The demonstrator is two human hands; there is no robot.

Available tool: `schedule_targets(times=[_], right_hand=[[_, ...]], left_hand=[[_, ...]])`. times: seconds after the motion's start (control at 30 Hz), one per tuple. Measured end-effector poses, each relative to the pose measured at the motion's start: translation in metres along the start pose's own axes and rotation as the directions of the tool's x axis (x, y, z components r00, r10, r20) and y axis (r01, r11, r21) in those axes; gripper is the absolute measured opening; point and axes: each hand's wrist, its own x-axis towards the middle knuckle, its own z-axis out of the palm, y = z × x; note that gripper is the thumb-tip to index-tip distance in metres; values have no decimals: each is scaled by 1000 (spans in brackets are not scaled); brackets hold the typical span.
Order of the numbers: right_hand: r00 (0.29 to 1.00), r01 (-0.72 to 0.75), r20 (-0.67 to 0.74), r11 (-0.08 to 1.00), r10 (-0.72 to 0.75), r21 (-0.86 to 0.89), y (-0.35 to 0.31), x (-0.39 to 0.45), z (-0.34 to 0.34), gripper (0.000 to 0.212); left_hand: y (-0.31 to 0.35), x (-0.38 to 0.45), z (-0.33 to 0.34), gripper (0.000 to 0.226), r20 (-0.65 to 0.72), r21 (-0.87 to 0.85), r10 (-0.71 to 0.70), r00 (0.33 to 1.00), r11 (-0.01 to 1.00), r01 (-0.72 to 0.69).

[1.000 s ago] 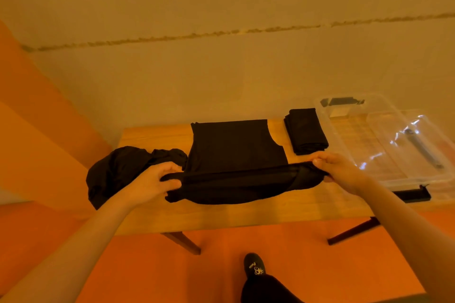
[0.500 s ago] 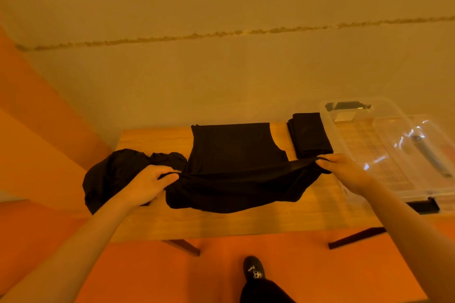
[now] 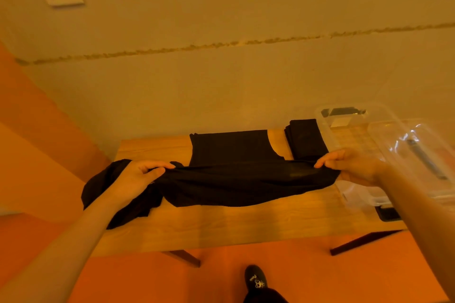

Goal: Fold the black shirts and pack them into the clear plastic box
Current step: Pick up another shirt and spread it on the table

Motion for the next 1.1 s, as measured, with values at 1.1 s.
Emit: schedule_targets(times=[1.1], right_hand=[[941,172,-105,721,-323,-672,-26,-24,4,18]], left_hand=[[-5,3,-39,9,100,406,-38,994,914,-6]])
